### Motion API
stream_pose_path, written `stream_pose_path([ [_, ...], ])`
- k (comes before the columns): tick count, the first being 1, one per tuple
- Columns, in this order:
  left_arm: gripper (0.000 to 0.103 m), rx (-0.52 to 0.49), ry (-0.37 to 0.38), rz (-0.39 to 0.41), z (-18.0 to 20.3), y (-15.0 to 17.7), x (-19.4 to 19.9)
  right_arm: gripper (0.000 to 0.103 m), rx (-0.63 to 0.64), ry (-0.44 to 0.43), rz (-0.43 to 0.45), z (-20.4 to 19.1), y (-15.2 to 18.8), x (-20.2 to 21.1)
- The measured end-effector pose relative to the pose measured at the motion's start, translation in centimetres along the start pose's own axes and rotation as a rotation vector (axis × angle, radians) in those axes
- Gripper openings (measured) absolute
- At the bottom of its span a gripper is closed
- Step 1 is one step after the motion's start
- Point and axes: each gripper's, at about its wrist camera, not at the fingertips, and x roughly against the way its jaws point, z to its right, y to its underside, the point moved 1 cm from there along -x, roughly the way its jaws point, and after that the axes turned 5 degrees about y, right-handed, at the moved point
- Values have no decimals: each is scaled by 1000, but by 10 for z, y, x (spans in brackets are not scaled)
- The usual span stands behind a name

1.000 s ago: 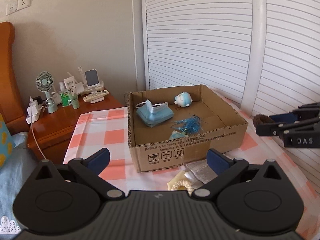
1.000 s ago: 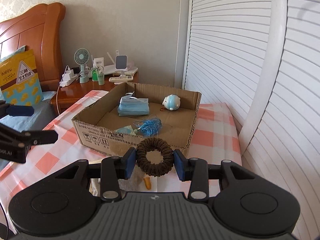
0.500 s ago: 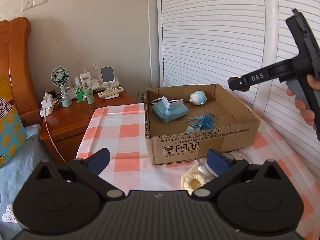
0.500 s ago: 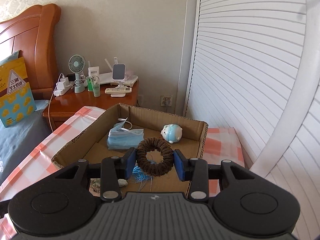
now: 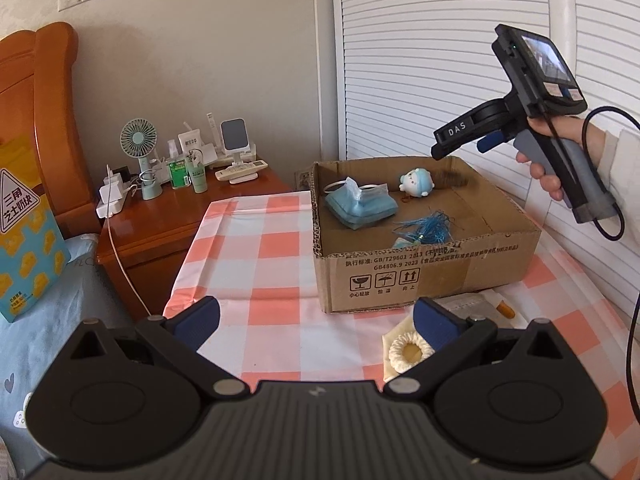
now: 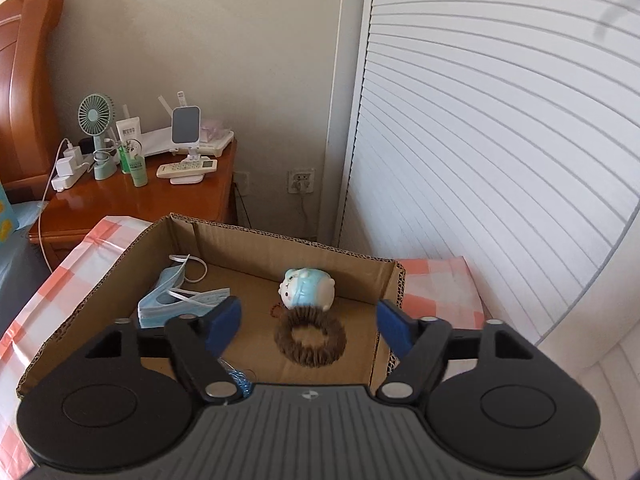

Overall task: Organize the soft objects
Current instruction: 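Carry the brown hair tie into the box and open the right tool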

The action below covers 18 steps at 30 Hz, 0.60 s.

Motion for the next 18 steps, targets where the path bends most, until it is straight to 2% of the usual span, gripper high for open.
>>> stream_pose_path([
  [4,102,2,1,-1,0,0,1,98,-23,7,-7,5,6,-1],
  [10,102,8,8,0,-2,1,5,103,-40,11,4,8,12,19],
  [18,102,16,5,2,-5,3,11,103,-40,27,13,6,28,54],
])
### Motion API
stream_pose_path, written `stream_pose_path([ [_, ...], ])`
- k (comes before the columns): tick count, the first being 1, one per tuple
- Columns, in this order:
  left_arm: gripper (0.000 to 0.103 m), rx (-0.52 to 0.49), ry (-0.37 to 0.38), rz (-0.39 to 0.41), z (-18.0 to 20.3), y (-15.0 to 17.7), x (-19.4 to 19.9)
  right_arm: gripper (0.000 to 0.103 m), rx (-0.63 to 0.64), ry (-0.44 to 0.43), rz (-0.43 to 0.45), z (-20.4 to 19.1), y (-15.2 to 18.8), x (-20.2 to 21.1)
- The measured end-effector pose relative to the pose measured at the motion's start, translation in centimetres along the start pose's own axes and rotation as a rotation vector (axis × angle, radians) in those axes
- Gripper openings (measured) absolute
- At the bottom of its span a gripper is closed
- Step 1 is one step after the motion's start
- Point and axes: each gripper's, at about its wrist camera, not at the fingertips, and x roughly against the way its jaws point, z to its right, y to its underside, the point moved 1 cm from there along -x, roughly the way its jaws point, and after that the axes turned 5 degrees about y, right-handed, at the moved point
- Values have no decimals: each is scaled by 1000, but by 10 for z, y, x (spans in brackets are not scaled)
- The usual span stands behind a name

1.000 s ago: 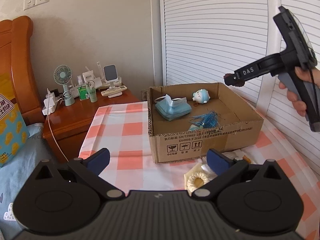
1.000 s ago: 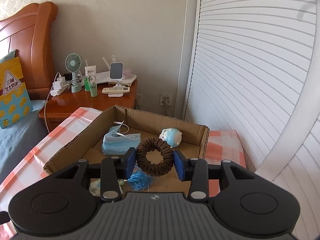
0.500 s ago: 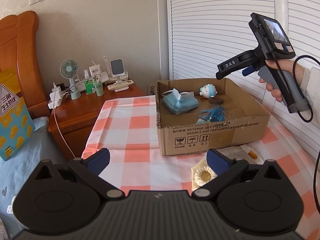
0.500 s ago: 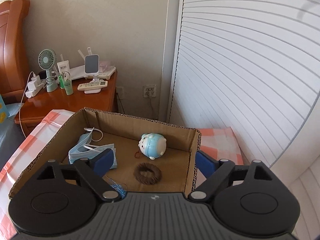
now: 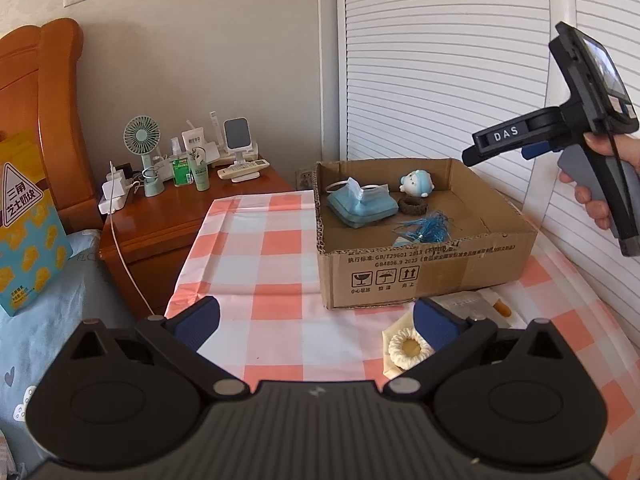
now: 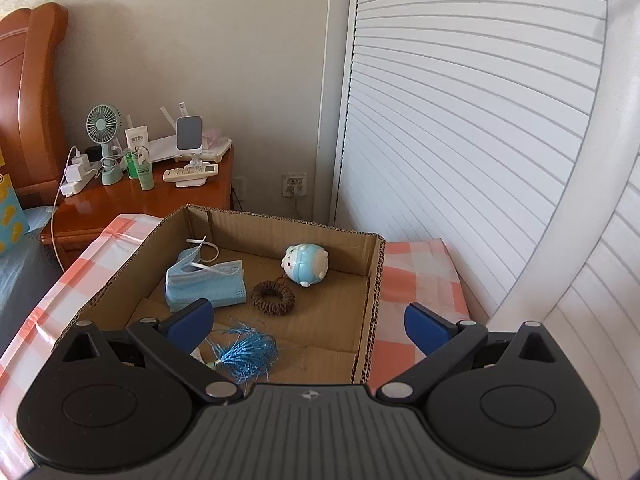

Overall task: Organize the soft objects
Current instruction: 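Carry the brown hair tie into the box and open the right tool, then move the left tool toward the cream ring while the right tool moves toward the small orange item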

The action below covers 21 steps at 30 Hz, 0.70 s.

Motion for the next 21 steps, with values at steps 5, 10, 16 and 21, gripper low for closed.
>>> stream_pose_path([
  [5,102,-1,-1,-5,0,1,2,103,11,14,9,-3,20,20],
  [10,102,-4,2,-8,-2,2,2,103,19,41,9,-5,47,37],
  [16,102,-3,12,-27,-3,4,-4,103,-59,72,-34,1,88,45],
  [21,102,-17,20,-44,1,6,-8,103,-96,103,-107,-2,120,30],
])
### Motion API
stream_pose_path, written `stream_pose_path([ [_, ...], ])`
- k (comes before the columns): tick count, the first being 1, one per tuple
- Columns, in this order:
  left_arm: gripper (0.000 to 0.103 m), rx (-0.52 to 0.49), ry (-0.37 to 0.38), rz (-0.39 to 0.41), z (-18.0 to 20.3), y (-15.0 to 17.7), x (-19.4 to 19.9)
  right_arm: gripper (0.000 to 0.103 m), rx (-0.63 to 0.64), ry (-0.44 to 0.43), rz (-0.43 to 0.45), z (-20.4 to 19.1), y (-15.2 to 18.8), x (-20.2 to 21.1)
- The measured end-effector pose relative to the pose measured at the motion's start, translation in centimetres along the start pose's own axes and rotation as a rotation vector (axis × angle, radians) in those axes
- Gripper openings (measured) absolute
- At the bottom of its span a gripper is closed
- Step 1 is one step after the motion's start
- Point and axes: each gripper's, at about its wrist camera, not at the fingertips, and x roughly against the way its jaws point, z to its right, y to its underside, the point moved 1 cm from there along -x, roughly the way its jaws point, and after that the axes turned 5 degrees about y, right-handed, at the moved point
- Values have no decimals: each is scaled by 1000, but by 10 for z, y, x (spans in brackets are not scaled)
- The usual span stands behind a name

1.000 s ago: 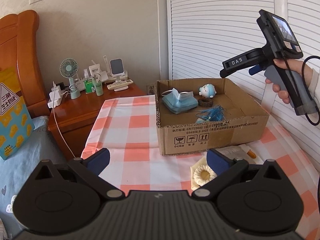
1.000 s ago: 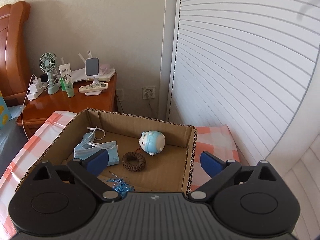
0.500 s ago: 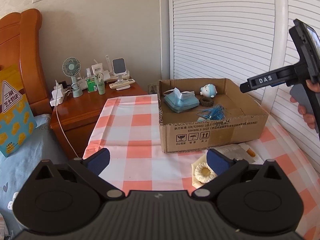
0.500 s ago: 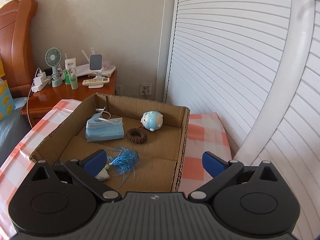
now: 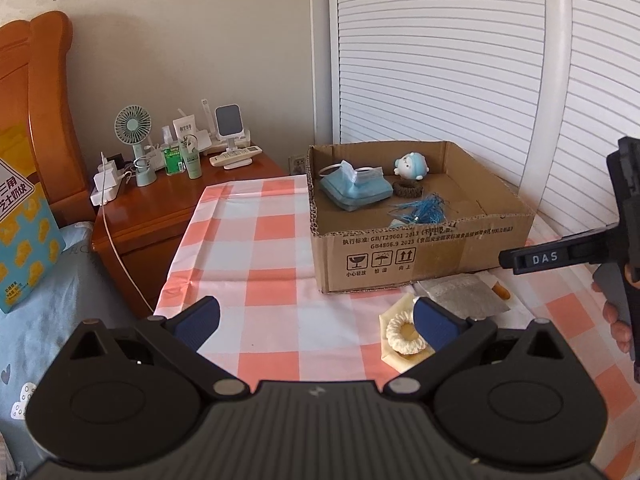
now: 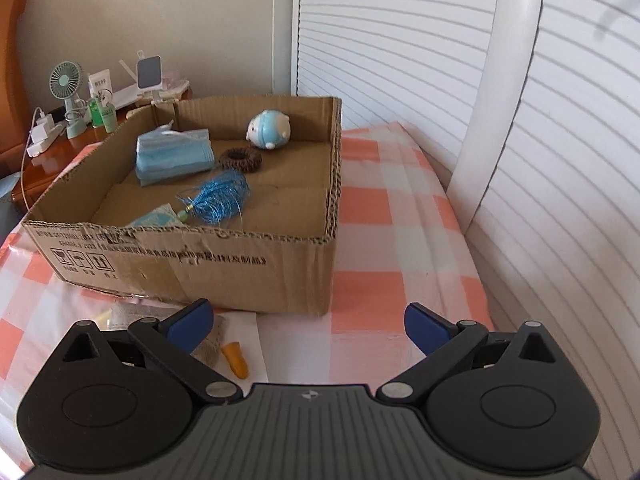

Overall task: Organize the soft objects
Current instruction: 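Move the left tool toward the cream ring while the right tool moves toward the small orange item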

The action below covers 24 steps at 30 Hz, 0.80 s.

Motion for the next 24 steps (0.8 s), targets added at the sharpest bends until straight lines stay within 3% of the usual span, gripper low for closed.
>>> stream_pose_path([
  [10,102,10,-6,-29,-1,2,-7,103,-115,40,-148,-4,14,-49],
  [24,102,1,20,-43,5,6,-9,103,-21,71,-123,-2,39,-28],
])
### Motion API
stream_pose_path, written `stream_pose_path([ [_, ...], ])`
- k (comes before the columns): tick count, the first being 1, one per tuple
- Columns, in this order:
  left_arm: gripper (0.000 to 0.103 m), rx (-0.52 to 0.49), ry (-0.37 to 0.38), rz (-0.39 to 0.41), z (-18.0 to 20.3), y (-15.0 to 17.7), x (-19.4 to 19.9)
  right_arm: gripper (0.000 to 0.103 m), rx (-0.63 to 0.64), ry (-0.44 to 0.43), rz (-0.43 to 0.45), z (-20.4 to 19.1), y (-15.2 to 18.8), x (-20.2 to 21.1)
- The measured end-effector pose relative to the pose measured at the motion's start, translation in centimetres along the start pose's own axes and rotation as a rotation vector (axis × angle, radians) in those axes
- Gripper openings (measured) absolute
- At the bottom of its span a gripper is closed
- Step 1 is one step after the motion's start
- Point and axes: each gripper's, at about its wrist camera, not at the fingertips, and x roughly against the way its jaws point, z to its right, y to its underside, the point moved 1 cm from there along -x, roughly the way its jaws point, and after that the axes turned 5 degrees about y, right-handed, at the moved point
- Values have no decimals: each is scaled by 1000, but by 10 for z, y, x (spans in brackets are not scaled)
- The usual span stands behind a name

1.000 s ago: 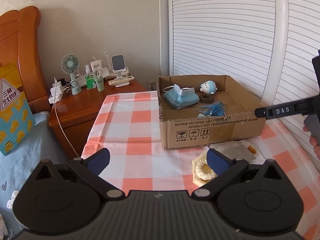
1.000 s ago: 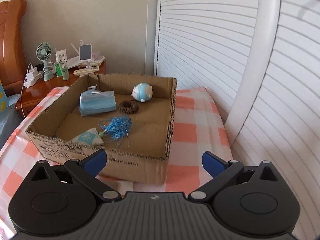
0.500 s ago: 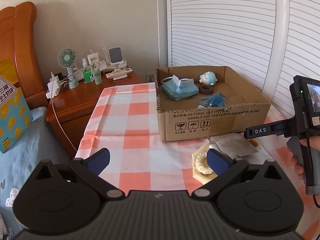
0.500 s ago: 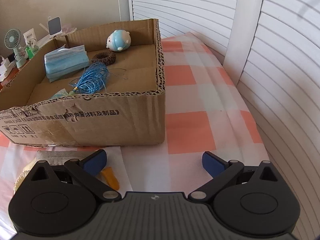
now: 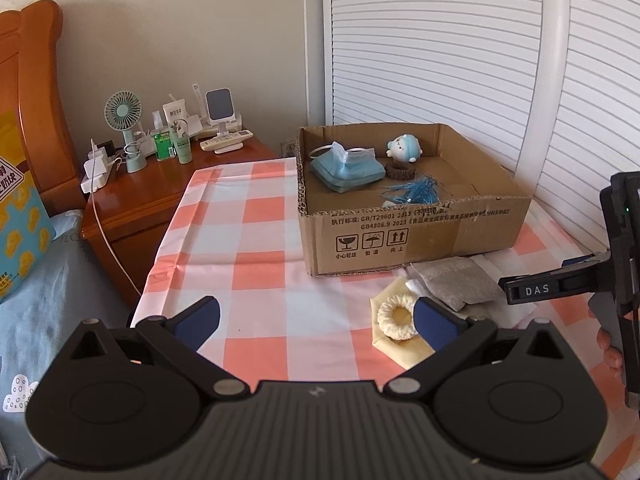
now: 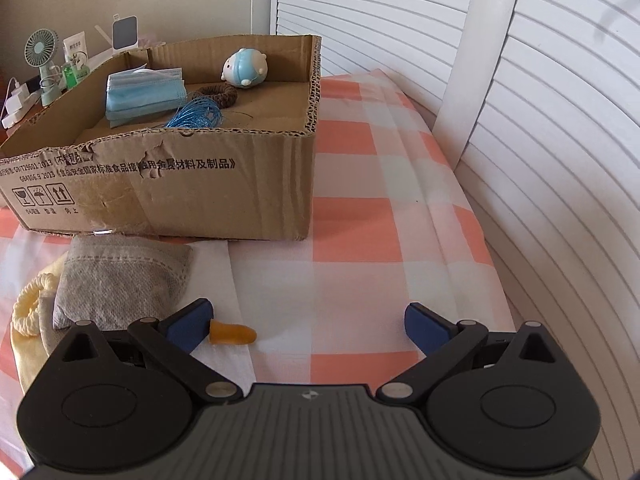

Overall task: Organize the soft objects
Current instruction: 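Move the left tool toward the cream ring while the right tool moves toward the small orange item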

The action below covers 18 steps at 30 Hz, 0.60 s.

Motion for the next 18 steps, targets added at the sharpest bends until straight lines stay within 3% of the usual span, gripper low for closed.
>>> stream_pose_path([
  [10,102,-1,5,-19,4,2,-7,103,74,18,66,7,18,14],
  [18,102,-38,12,-44,9,2,-17,103,66,-34,85,19,21,14],
])
